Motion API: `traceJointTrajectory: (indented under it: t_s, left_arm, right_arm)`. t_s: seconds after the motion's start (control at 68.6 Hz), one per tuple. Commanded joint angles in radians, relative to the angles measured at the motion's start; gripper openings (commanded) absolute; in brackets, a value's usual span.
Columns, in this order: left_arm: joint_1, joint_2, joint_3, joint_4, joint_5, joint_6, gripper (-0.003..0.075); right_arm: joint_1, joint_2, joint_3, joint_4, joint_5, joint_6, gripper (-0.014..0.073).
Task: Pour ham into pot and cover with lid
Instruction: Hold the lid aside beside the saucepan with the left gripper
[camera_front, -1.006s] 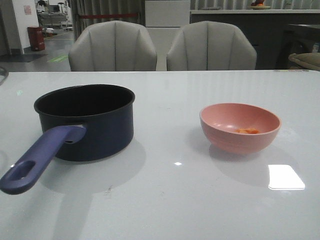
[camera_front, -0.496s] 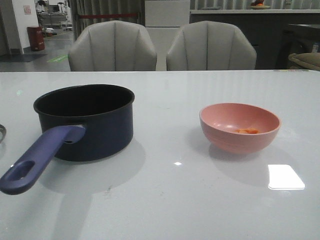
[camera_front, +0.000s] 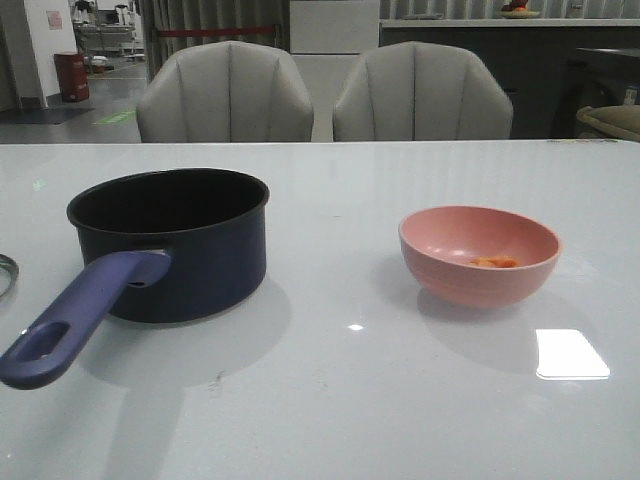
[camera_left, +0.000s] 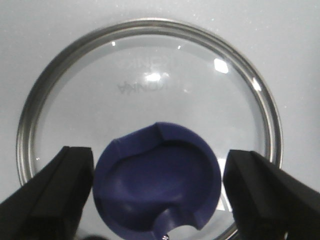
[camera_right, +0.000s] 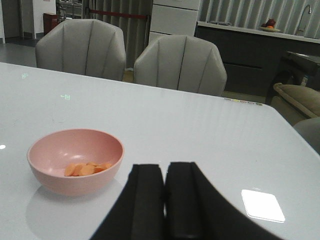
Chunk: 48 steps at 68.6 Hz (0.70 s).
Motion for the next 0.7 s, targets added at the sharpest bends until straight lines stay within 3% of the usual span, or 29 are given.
traceJointTrajectory:
  t_s: [0.0,0.292,0.686]
  left_arm:
    - [0.003,-0.094,-0.044,-0.013,-0.020,0.002,0.0538]
    - [-0.027,-0.323,-0.025,-0.013,-0.036,0.047,0.0492]
    - [-0.082,-0.842,0.280,-0.024,-0.248,0.047,0.0456]
  right_arm:
    - [-0.007,-0.020,-0.005,-0.012,-0.085,0.000,0.0159]
    - [-0.007,-0.020,-0.005,-0.012,-0.085,0.000,0.0159]
    - [-0.007,-0.020,-0.005,-0.012,-0.085,0.000,0.0159]
